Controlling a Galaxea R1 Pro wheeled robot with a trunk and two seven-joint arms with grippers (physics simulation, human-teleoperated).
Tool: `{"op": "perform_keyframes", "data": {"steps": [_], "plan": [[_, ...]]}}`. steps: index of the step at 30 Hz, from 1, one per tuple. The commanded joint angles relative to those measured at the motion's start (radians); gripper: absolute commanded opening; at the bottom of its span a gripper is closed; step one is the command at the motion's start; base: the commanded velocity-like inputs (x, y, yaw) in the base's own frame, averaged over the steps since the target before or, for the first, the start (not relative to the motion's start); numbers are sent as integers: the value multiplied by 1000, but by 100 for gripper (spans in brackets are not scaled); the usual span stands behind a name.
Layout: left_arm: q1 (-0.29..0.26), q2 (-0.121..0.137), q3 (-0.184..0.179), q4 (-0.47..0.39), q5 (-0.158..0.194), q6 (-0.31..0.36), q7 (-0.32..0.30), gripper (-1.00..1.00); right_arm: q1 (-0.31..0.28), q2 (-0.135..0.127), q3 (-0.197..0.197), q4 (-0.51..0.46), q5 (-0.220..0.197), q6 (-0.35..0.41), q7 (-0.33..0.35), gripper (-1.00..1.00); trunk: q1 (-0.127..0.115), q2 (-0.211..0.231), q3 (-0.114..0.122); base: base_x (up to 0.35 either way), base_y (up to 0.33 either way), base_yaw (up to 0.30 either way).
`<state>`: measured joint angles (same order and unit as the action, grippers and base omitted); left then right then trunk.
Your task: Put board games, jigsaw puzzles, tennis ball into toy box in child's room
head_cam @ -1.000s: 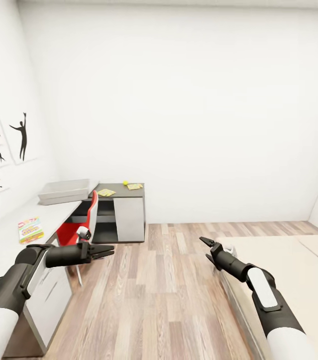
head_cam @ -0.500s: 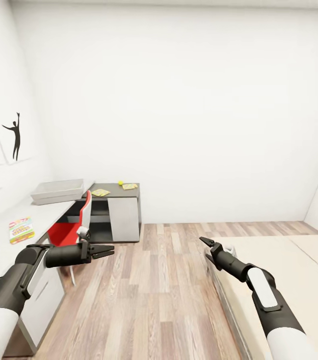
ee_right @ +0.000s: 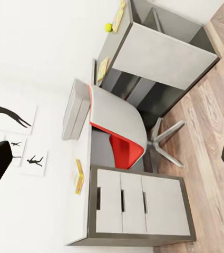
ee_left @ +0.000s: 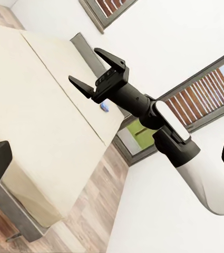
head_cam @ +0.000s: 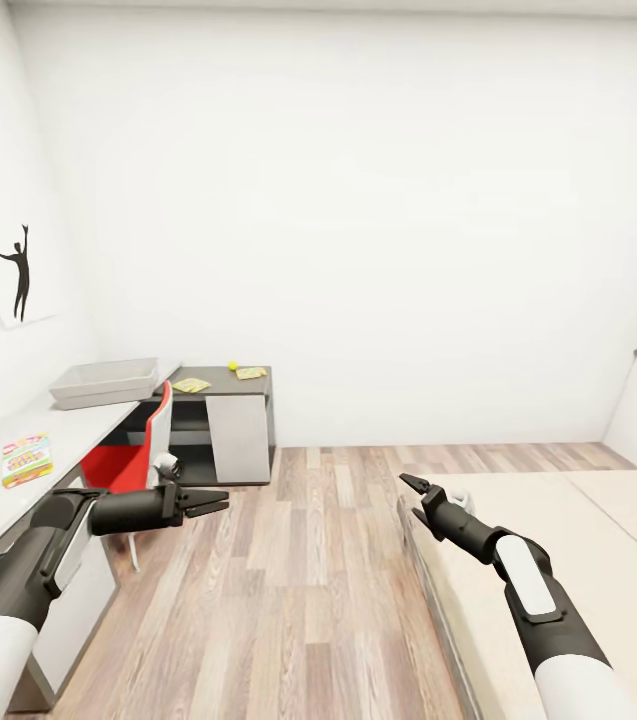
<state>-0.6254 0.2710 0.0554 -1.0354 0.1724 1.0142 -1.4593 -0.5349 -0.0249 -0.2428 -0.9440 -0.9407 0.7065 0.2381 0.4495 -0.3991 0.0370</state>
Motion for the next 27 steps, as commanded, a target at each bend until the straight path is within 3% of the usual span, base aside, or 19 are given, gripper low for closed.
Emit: {"op": "perform_keyframes", "data": {"steps": [1, 10, 27], "plan": [[0, 0, 0, 0, 1, 11, -3, 100, 0, 0, -2, 1, 2, 5, 4, 100, 0, -1, -1, 0, -276, 0], [0, -5, 0, 0, 1, 11, -3, 100, 0, 0, -2, 1, 2, 5, 4, 100, 0, -1, -1, 0, -230, 0], [0, -7, 0, 0, 1, 11, -3, 100, 0, 0, -2, 1, 2, 5, 4, 100, 0, -1, -1, -53, -26, 0]]}}
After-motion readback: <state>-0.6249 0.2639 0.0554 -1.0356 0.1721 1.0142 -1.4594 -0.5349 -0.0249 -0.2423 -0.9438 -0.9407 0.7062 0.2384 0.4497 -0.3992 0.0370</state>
